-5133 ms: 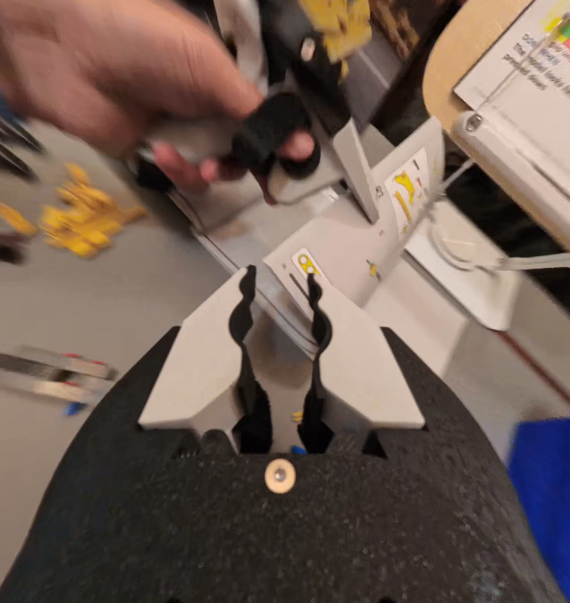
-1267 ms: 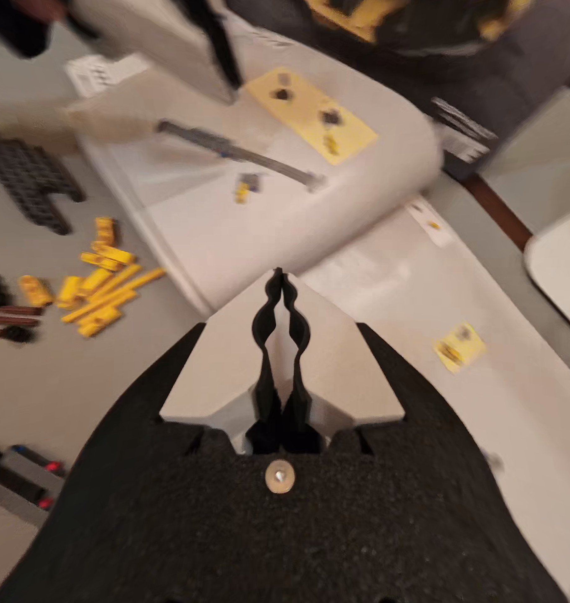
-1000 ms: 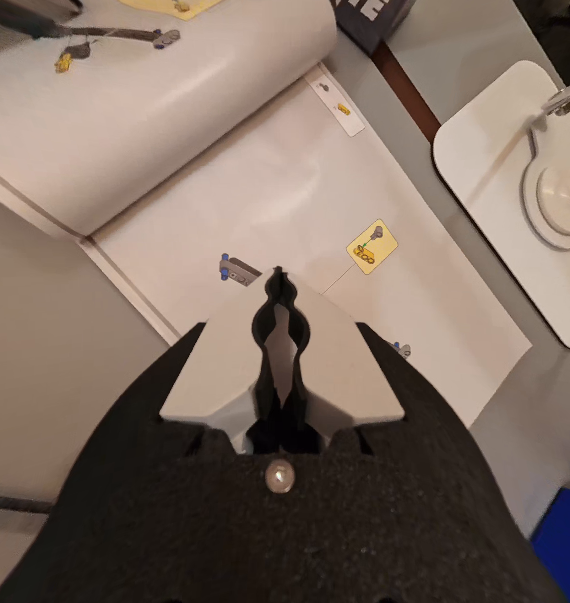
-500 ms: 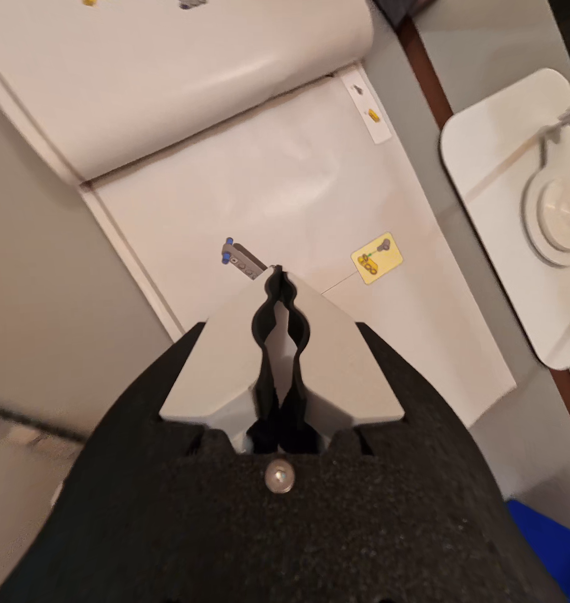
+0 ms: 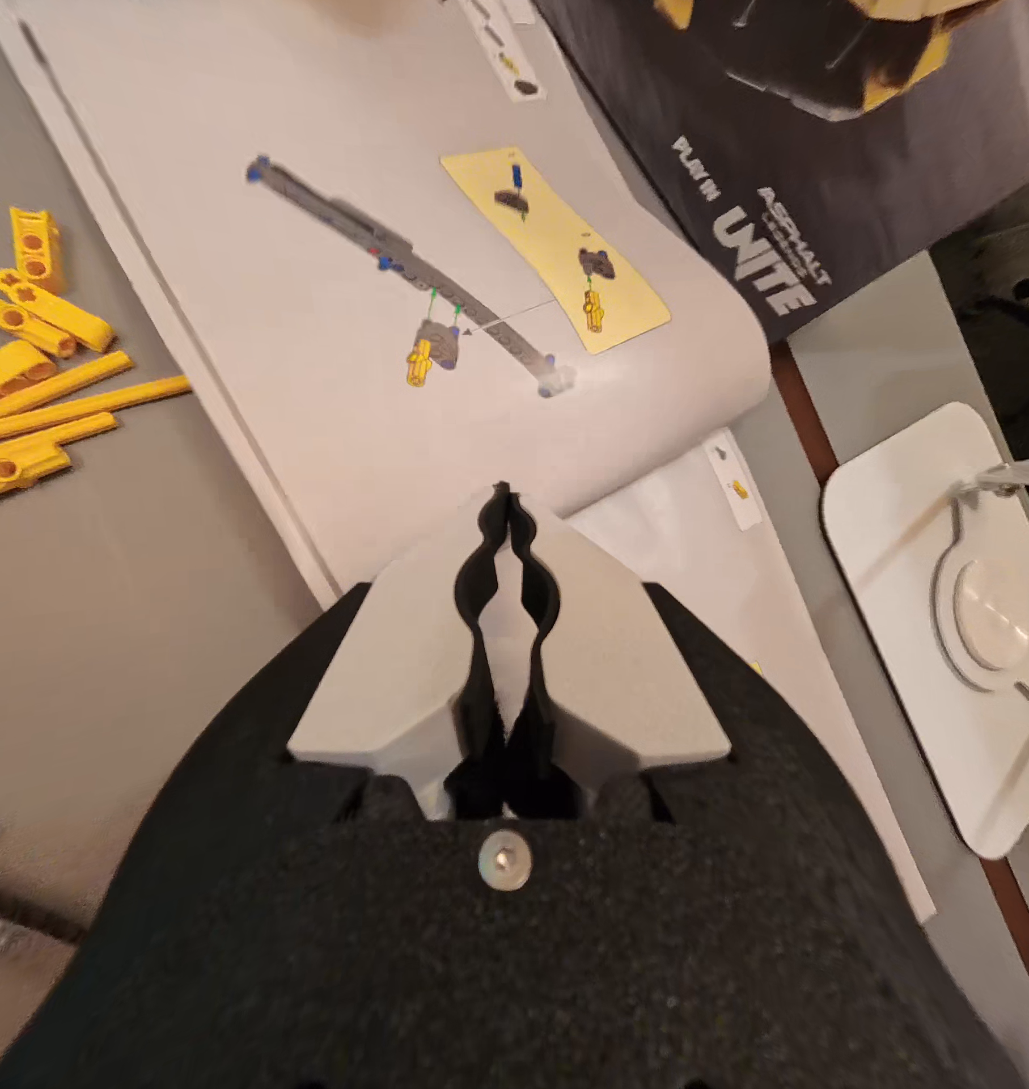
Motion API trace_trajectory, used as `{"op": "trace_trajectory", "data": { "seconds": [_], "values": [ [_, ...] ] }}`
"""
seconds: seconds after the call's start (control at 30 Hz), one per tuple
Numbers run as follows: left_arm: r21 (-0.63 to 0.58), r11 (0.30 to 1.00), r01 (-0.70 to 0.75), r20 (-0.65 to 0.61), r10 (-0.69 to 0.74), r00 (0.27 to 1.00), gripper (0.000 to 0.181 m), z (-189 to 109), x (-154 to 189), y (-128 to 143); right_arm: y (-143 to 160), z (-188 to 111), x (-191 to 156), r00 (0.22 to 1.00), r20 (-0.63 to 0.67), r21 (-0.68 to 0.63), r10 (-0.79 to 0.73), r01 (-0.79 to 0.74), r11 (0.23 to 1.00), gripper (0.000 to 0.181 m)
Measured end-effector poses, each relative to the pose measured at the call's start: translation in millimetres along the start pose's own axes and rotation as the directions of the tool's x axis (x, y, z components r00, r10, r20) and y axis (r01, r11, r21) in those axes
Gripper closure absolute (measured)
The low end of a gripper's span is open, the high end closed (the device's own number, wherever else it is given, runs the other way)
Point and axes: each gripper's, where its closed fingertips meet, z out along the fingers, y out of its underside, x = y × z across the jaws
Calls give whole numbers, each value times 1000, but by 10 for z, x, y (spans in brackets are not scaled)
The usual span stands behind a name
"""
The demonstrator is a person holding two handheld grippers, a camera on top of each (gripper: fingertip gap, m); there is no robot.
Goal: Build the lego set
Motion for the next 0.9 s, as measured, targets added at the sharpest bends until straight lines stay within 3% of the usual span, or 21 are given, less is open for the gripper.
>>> {"op": "trace_trajectory", "data": {
  "seconds": [0.23, 0.37, 0.67, 0.83, 0.9],
  "values": [
    [32, 994, 103, -37, -101, 994, 181, -146, 220, 166, -167, 145, -365, 994, 81, -16, -80, 82, 997, 181],
    [27, 995, 92, -48, -90, 995, 181, -221, 318, 249, -204, 254, -536, 987, 125, -41, -97, 102, 994, 181],
    [0, 973, 229, -25, -229, 973, 177, -237, 74, 338, -462, 416, -719, 978, 151, -28, -142, 147, 989, 181],
    [8, 979, 206, -10, -206, 979, 178, -228, 97, 305, -697, 566, -839, 971, 180, -13, -159, 164, 986, 181],
    [68, 977, 203, -32, -201, 979, 178, -275, 143, 188, -779, 635, -839, 970, 174, -10, -170, 174, 985, 181]
  ]
}}
